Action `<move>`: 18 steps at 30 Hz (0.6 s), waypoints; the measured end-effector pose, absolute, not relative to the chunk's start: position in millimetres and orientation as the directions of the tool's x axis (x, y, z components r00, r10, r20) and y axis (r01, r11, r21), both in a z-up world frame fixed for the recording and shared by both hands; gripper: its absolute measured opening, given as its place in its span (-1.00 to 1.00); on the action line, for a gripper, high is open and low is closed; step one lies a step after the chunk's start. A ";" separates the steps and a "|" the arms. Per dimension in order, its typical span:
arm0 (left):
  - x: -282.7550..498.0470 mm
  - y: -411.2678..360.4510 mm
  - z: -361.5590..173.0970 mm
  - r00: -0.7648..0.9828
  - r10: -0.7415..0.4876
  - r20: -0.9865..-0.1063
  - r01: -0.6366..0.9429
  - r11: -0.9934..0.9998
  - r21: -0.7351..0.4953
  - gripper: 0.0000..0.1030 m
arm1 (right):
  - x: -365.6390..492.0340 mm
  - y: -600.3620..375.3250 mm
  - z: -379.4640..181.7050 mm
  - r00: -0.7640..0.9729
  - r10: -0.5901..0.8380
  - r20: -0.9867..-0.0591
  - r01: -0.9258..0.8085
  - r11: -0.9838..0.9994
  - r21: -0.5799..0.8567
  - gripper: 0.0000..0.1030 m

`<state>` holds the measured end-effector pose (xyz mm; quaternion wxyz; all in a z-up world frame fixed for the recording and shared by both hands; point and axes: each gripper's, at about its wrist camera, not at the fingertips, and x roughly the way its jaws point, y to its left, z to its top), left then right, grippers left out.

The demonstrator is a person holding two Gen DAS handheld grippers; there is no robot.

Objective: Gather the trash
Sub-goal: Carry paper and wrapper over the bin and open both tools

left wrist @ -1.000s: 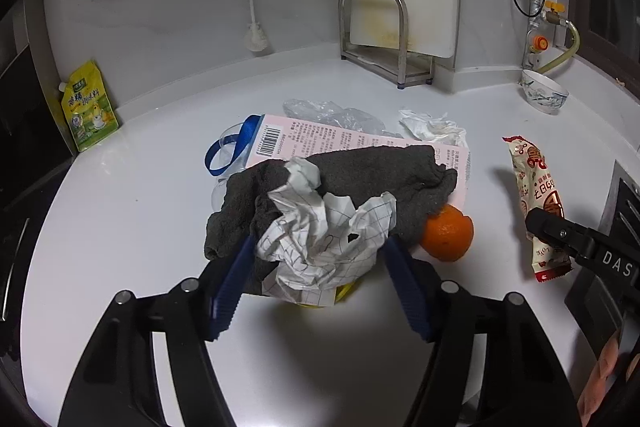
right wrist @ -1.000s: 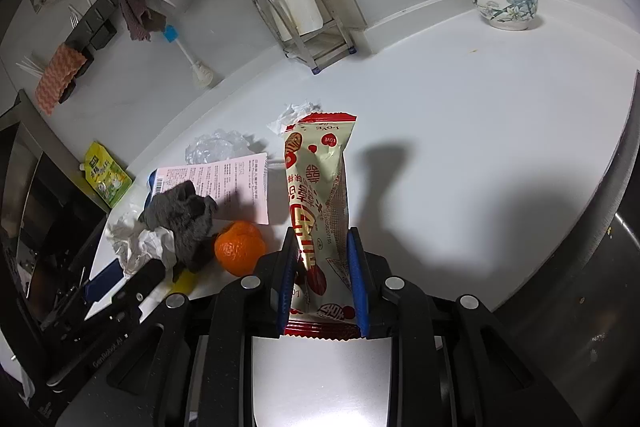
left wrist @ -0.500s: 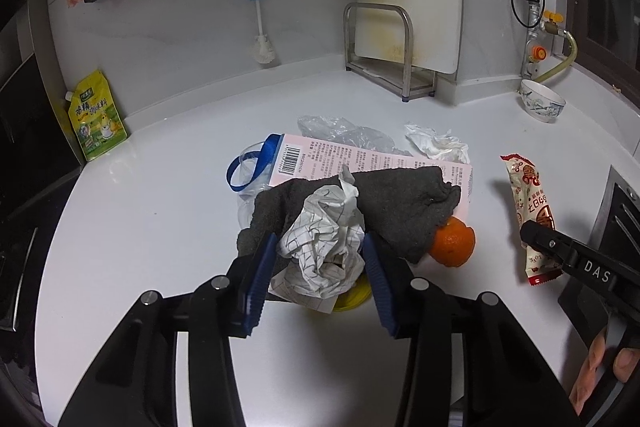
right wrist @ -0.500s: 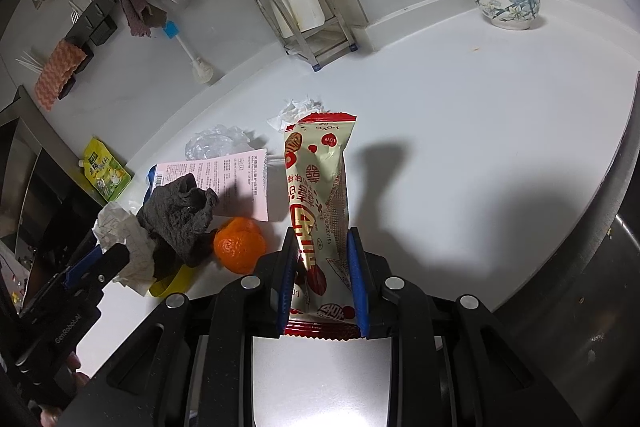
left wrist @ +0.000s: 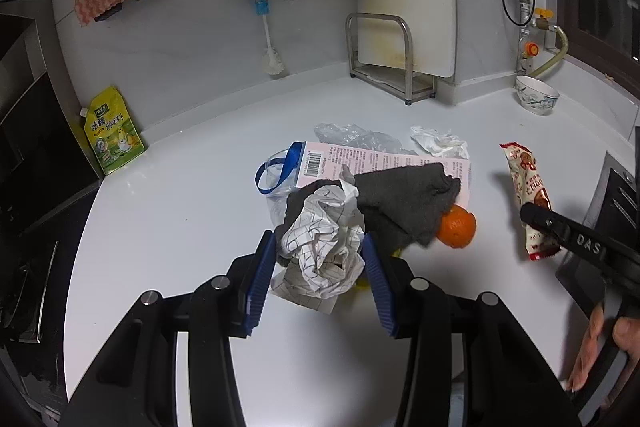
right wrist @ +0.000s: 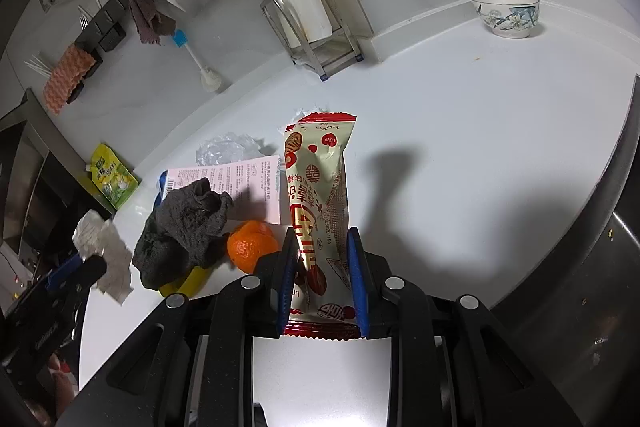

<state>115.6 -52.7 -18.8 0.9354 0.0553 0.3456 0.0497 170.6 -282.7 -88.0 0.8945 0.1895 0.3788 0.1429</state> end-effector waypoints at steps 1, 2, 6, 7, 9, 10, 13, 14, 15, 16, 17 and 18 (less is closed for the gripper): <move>110.2 -53.1 -18.3 0.755 0.125 -0.643 -0.047 0.989 0.137 -0.14 | 169.1 -283.3 -87.5 0.674 0.401 -0.620 -0.109 0.884 0.454 -0.53; 104.3 -53.7 -18.1 0.754 0.120 -0.646 -0.039 0.990 0.138 -0.14 | 167.3 -283.4 -86.9 0.677 0.403 -0.616 -0.108 0.882 0.458 -0.53; 78.0 -54.6 -16.7 0.759 0.085 -0.646 0.002 0.991 0.133 -0.14 | 158.6 -275.9 -75.1 0.706 0.383 -0.596 -0.133 0.898 0.420 -0.53; 72.2 -54.6 -16.3 0.760 0.078 -0.646 0.011 0.991 0.133 -0.14 | 154.4 -274.3 -71.9 0.715 0.376 -0.590 -0.142 0.903 0.405 -0.53; 58.1 -52.2 -15.1 0.759 0.062 -0.648 0.033 0.991 0.133 -0.14 | 144.4 -273.9 -69.4 0.726 0.361 -0.585 -0.138 0.910 0.391 -0.53; 50.0 -50.0 -14.5 0.758 0.049 -0.650 0.046 0.990 0.130 -0.14 | 135.8 -274.5 -68.7 0.731 0.349 -0.586 -0.131 0.915 0.381 -0.53; 26.8 -44.1 -13.7 0.765 0.023 -0.643 0.076 0.989 0.126 -0.14 | 106.1 -276.4 -65.9 0.746 0.344 -0.570 -0.124 0.913 0.389 -0.53; 16.5 -42.5 -13.7 0.777 0.020 -0.629 0.084 0.987 0.136 -0.14 | 89.1 -275.9 -65.2 0.755 0.333 -0.565 -0.116 0.916 0.384 -0.53; 9.5 -42.0 -14.0 0.785 0.018 -0.619 0.091 0.985 0.144 -0.14 | 73.6 -275.3 -64.6 0.763 0.320 -0.561 -0.109 0.920 0.376 -0.53; 0.0 -41.5 -15.0 0.795 0.014 -0.606 0.100 0.983 0.153 -0.14 | 56.3 -273.7 -64.3 0.770 0.307 -0.559 -0.103 0.925 0.365 -0.53; -8.6 -41.1 -16.2 0.804 0.009 -0.595 0.105 0.982 0.157 -0.14 | 44.0 -272.5 -64.7 0.773 0.298 -0.559 -0.098 0.928 0.360 -0.53; -15.4 -41.0 -17.2 0.810 0.002 -0.586 0.110 0.982 0.155 -0.14 | 26.4 -271.2 -66.2 0.776 0.294 -0.559 -0.090 0.928 0.362 -0.53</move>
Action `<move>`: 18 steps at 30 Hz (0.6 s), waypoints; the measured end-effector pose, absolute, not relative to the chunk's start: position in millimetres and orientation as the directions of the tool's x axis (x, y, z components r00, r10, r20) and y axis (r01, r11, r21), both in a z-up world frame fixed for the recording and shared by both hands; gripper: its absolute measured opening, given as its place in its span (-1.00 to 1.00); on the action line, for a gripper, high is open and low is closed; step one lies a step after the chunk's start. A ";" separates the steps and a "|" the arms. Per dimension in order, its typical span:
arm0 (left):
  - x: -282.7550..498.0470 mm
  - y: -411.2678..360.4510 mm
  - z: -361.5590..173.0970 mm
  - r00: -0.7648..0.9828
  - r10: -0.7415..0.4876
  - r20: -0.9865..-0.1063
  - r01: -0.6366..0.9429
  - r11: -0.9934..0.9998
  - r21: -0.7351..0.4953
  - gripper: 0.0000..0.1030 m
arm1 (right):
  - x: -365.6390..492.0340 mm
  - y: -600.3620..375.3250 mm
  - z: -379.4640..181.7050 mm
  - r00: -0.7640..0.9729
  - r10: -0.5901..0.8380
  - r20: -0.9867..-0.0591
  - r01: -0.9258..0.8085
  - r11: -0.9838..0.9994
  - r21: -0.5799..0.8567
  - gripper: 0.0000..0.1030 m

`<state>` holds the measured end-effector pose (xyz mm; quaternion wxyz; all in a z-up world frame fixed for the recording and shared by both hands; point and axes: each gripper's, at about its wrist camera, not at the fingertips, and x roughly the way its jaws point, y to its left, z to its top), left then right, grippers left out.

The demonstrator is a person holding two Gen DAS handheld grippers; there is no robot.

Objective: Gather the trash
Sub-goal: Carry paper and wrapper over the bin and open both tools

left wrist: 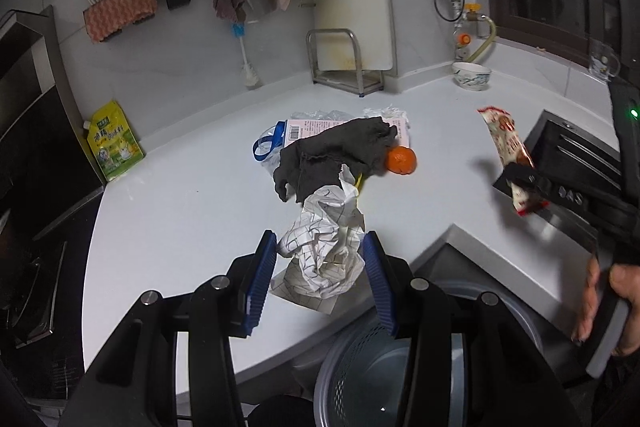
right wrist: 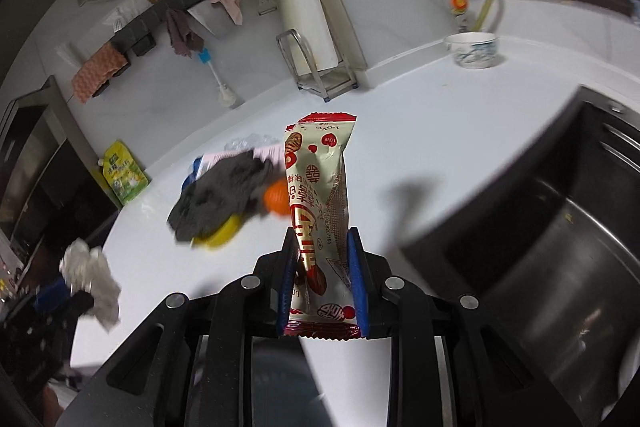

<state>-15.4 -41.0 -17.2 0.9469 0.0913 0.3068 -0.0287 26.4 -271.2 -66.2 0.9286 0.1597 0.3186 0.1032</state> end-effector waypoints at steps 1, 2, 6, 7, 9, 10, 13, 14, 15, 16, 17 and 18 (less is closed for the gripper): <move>-22.8 -41.3 -18.8 0.815 -0.013 -0.580 0.123 0.981 0.150 -0.14 | 14.8 -270.2 -67.8 0.775 0.293 -0.559 -0.085 0.926 0.368 -0.53; -29.5 -42.2 -20.9 0.818 -0.027 -0.575 0.135 0.980 0.145 -0.14 | -3.2 -267.8 -71.7 0.773 0.290 -0.564 -0.074 0.924 0.375 -0.53; -48.5 -45.8 -31.4 0.810 -0.092 -0.579 0.185 0.977 0.103 -0.14 | -54.0 -256.1 -86.9 0.759 0.253 -0.600 -0.027 0.933 0.360 -0.53; -51.3 -45.8 -35.8 0.801 -0.110 -0.588 0.198 0.976 0.087 -0.14 | -64.9 -252.9 -91.3 0.751 0.250 -0.611 -0.017 0.932 0.361 -0.53; -55.1 -44.4 -44.5 0.786 -0.132 -0.604 0.215 0.974 0.066 -0.14 | -81.3 -246.0 -97.0 0.738 0.249 -0.627 -0.009 0.933 0.360 -0.53; -56.7 -43.6 -48.7 0.778 -0.142 -0.612 0.223 0.973 0.057 -0.14 | -90.7 -241.8 -99.0 0.733 0.243 -0.635 -0.005 0.936 0.352 -0.53; -60.8 -40.6 -59.9 0.758 -0.158 -0.633 0.234 0.971 0.038 -0.14 | -110.8 -231.3 -103.0 0.721 0.235 -0.653 -0.003 0.942 0.336 -0.53; -61.4 -39.6 -63.7 0.749 -0.163 -0.642 0.238 0.971 0.031 -0.14 | -116.0 -228.8 -105.1 0.715 0.232 -0.659 0.000 0.943 0.332 -0.52; -62.6 -39.3 -67.1 0.743 -0.165 -0.648 0.239 0.971 0.027 -0.14 | -118.6 -226.9 -107.2 0.710 0.231 -0.665 0.000 0.945 0.328 -0.52; -63.2 -38.5 -70.7 0.736 -0.169 -0.656 0.241 0.970 0.021 -0.13 | -120.8 -224.6 -109.6 0.703 0.229 -0.674 0.000 0.947 0.322 -0.52; -63.9 -37.9 -74.1 0.729 -0.173 -0.662 0.244 0.970 0.014 -0.12 | -122.7 -221.6 -113.1 0.694 0.224 -0.684 0.001 0.950 0.312 -0.52; -65.0 -37.8 -76.7 0.724 -0.175 -0.667 0.245 0.969 0.012 -0.11 | -123.7 -218.9 -116.5 0.685 0.225 -0.693 0.001 0.951 0.309 -0.52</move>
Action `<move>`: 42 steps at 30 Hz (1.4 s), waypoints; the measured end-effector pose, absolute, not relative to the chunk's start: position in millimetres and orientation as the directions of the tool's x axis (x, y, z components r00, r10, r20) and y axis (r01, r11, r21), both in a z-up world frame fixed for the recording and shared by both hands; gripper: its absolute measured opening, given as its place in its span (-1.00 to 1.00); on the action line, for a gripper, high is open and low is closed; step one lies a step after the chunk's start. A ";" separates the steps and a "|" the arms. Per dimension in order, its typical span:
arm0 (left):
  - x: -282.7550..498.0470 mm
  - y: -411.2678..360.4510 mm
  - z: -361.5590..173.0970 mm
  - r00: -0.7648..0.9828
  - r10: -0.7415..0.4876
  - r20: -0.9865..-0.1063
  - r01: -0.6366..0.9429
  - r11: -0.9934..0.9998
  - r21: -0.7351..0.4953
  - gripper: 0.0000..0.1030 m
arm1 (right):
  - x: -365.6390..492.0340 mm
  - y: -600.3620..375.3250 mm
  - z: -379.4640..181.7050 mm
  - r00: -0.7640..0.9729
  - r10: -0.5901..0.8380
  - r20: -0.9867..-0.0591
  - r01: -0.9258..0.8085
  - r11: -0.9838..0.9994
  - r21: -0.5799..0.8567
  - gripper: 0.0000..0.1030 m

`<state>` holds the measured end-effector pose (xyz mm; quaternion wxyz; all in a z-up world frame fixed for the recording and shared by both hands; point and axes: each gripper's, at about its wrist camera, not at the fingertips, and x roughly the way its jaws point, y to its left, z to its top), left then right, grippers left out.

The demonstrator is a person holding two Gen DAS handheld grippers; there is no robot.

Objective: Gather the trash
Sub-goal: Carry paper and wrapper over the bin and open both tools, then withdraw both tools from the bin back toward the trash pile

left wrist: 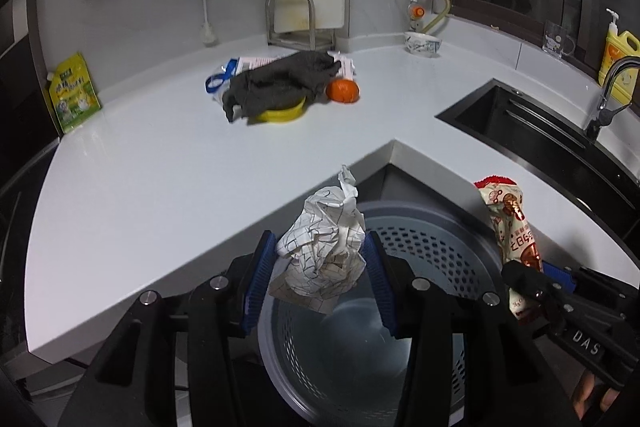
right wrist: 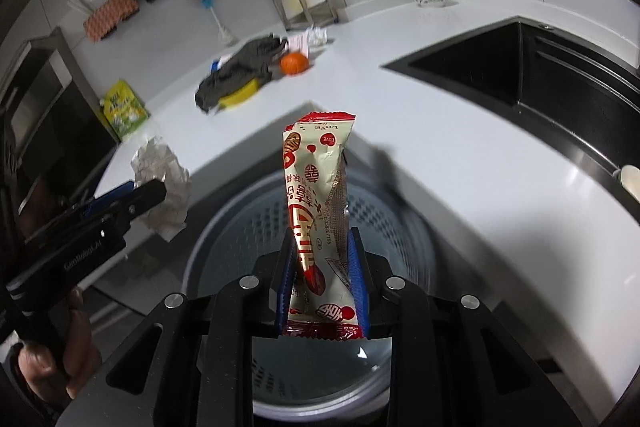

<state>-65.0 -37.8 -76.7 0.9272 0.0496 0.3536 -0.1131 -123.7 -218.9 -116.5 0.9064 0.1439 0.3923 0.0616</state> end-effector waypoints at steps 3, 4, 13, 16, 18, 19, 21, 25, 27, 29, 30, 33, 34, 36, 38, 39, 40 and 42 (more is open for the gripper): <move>-67.2 -37.4 -83.7 0.718 -0.165 -0.676 0.242 0.970 0.021 -0.08 | -123.8 -214.2 -124.0 0.668 0.244 -0.703 0.000 0.945 0.328 -0.52; -67.5 -36.4 -85.2 0.715 -0.163 -0.680 0.241 0.970 0.021 -0.06 | -123.6 -212.2 -126.2 0.662 0.247 -0.708 -0.001 0.945 0.328 -0.52; -66.1 -31.1 -96.7 0.684 -0.173 -0.709 0.244 0.970 0.000 0.08 | -118.3 -198.8 -141.3 0.618 0.258 -0.742 -0.010 0.947 0.321 -0.49; -65.2 -27.3 -95.3 0.685 -0.178 -0.706 0.237 0.971 -0.015 0.30 | -117.3 -196.4 -143.6 0.602 0.252 -0.757 -0.012 0.952 0.307 -0.16; -64.6 -26.0 -93.7 0.691 -0.172 -0.702 0.228 0.974 -0.014 0.33 | -118.0 -197.5 -142.3 0.613 0.242 -0.752 -0.007 0.953 0.301 -0.03; -64.4 -25.4 -93.5 0.693 -0.169 -0.701 0.223 0.975 -0.014 0.36 | -118.0 -198.2 -141.0 0.616 0.240 -0.750 -0.005 0.954 0.301 -0.03; -62.9 -23.2 -93.5 0.690 -0.168 -0.704 0.217 0.976 -0.021 0.44 | -117.8 -200.3 -140.5 0.619 0.238 -0.748 0.000 0.953 0.303 -0.03; -61.5 -20.9 -93.4 0.689 -0.172 -0.704 0.211 0.977 -0.031 0.50 | -117.9 -203.5 -140.5 0.619 0.235 -0.749 0.010 0.952 0.307 -0.01; -61.3 -21.2 -93.6 0.688 -0.168 -0.705 0.210 0.977 -0.028 0.51 | -117.3 -203.6 -141.2 0.616 0.237 -0.752 0.010 0.951 0.308 -0.01; -60.7 -21.4 -93.4 0.687 -0.168 -0.707 0.210 0.977 -0.029 0.52 | -117.0 -203.0 -141.5 0.614 0.239 -0.752 0.009 0.951 0.309 0.00; -60.8 -21.3 -93.4 0.688 -0.169 -0.706 0.209 0.977 -0.030 0.53 | -116.9 -202.6 -141.4 0.614 0.241 -0.752 0.007 0.951 0.310 0.00; -59.8 -19.5 -91.7 0.688 -0.165 -0.707 0.205 0.978 -0.029 0.58 | -117.4 -201.3 -139.6 0.616 0.241 -0.750 0.003 0.951 0.308 0.00; -59.7 -18.3 -90.3 0.691 -0.163 -0.705 0.201 0.979 -0.029 0.59 | -117.7 -201.1 -138.8 0.618 0.240 -0.749 0.002 0.952 0.307 0.00; -59.1 -15.3 -87.2 0.698 -0.154 -0.699 0.191 0.981 -0.026 0.59 | -118.1 -201.2 -137.6 0.620 0.239 -0.747 0.003 0.952 0.307 0.00; -58.3 -12.2 -83.7 0.704 -0.147 -0.695 0.181 0.983 -0.025 0.59 | -118.3 -201.7 -136.2 0.623 0.236 -0.746 0.006 0.952 0.306 0.00; -57.9 -10.9 -82.6 0.706 -0.144 -0.693 0.177 0.984 -0.024 0.59 | -118.3 -201.8 -135.4 0.625 0.234 -0.745 0.008 0.952 0.305 0.00; -57.7 -9.5 -81.5 0.709 -0.141 -0.691 0.173 0.985 -0.024 0.59 | -118.5 -202.0 -134.5 0.627 0.232 -0.744 0.009 0.953 0.304 0.01; -56.8 -7.1 -80.3 0.713 -0.132 -0.688 0.163 0.986 -0.021 0.59 | -118.6 -202.1 -131.5 0.631 0.230 -0.740 0.008 0.953 0.304 0.02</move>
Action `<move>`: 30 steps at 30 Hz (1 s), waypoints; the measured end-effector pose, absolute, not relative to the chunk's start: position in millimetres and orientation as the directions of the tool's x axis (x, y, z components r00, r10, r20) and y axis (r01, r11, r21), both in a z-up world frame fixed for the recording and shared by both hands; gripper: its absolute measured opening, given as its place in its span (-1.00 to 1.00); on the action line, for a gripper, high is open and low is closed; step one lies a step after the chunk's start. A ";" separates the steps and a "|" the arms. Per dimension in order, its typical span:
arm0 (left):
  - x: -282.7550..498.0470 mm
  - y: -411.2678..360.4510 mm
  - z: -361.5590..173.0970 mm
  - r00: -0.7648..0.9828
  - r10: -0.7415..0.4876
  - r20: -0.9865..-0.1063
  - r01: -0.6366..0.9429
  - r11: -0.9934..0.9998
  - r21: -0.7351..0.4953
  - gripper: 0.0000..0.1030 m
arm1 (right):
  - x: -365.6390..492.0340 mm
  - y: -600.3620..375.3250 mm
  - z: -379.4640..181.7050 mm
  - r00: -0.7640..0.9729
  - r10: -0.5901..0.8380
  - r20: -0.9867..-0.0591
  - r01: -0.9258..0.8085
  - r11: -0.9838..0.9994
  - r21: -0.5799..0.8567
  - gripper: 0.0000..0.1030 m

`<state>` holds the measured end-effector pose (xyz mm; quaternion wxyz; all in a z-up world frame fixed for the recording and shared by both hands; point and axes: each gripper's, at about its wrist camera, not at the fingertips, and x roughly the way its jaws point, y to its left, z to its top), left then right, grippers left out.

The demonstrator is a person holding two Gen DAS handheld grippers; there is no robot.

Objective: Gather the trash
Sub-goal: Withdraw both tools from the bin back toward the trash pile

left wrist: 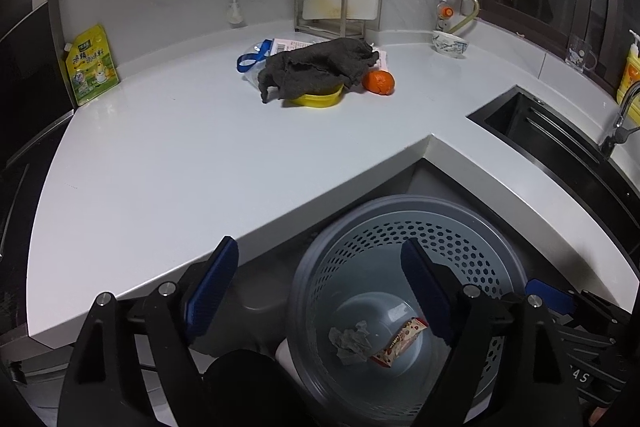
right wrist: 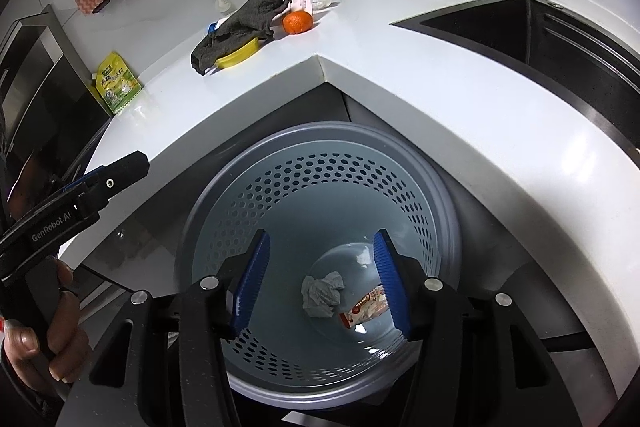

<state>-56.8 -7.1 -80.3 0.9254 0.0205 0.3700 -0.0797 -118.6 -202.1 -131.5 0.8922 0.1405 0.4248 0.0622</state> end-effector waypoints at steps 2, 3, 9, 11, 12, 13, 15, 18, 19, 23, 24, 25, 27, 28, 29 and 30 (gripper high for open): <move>-55.3 -5.2 -80.3 0.714 -0.129 -0.688 0.157 0.987 -0.022 0.59 | -118.9 -201.4 -128.9 0.637 0.226 -0.737 0.006 0.955 0.298 0.05; -54.7 -4.9 -80.6 0.712 -0.127 -0.690 0.155 0.988 -0.022 0.59 | -119.1 -201.1 -127.8 0.640 0.224 -0.735 0.006 0.955 0.295 0.05; -52.1 -2.5 -81.7 0.707 -0.124 -0.696 0.149 0.988 -0.025 0.59 | -116.3 -200.1 -126.6 0.640 0.224 -0.735 0.004 0.956 0.295 0.06; -50.4 -1.8 -81.6 0.704 -0.123 -0.699 0.148 0.989 -0.026 0.59 | -114.7 -199.7 -125.4 0.641 0.225 -0.734 0.002 0.956 0.295 0.06; -49.3 -2.3 -81.3 0.704 -0.123 -0.700 0.148 0.989 -0.026 0.59 | -113.7 -199.7 -124.1 0.643 0.226 -0.732 0.001 0.955 0.295 0.06; -48.2 -2.2 -80.7 0.704 -0.122 -0.699 0.147 0.989 -0.025 0.59 | -112.6 -199.2 -123.2 0.644 0.227 -0.730 0.000 0.955 0.296 0.07; -45.9 -1.6 -80.0 0.705 -0.122 -0.698 0.145 0.989 -0.026 0.59 | -109.1 -198.8 -119.8 0.652 0.228 -0.724 -0.005 0.955 0.296 0.08; -42.0 -0.4 -78.2 0.709 -0.119 -0.695 0.140 0.990 -0.027 0.61 | -101.1 -196.9 -115.2 0.657 0.231 -0.718 -0.018 0.957 0.291 0.08; -39.7 -0.1 -77.1 0.711 -0.120 -0.693 0.139 0.990 -0.028 0.63 | -97.1 -196.9 -113.1 0.660 0.232 -0.714 -0.024 0.957 0.288 0.08; -27.8 0.6 -70.1 0.717 -0.130 -0.684 0.145 0.989 -0.036 0.66 | -79.8 -199.3 -106.6 0.666 0.245 -0.705 -0.042 0.955 0.293 0.11; -24.8 0.7 -68.1 0.720 -0.133 -0.681 0.147 0.988 -0.038 0.71 | -75.1 -200.3 -105.0 0.668 0.247 -0.702 -0.045 0.955 0.293 0.11; -20.8 1.1 -65.3 0.725 -0.136 -0.675 0.147 0.988 -0.041 0.75 | -69.2 -201.2 -102.7 0.671 0.246 -0.699 -0.049 0.956 0.289 0.11; -12.5 1.6 -60.1 0.736 -0.134 -0.663 0.142 0.989 -0.042 0.76 | -59.4 -202.8 -98.2 0.678 0.246 -0.693 -0.059 0.957 0.283 0.12; -7.2 1.4 -57.4 0.742 -0.130 -0.658 0.139 0.989 -0.039 0.76 | -53.6 -204.0 -96.1 0.680 0.250 -0.689 -0.063 0.957 0.284 0.13; -1.8 1.2 -54.6 0.747 -0.127 -0.652 0.136 0.990 -0.037 0.76 | -45.9 -205.5 -93.5 0.684 0.252 -0.685 -0.067 0.956 0.285 0.13; 2.3 1.1 -52.5 0.752 -0.124 -0.648 0.133 0.991 -0.036 0.76 | -38.1 -206.6 -90.8 0.688 0.249 -0.682 -0.070 0.958 0.279 0.13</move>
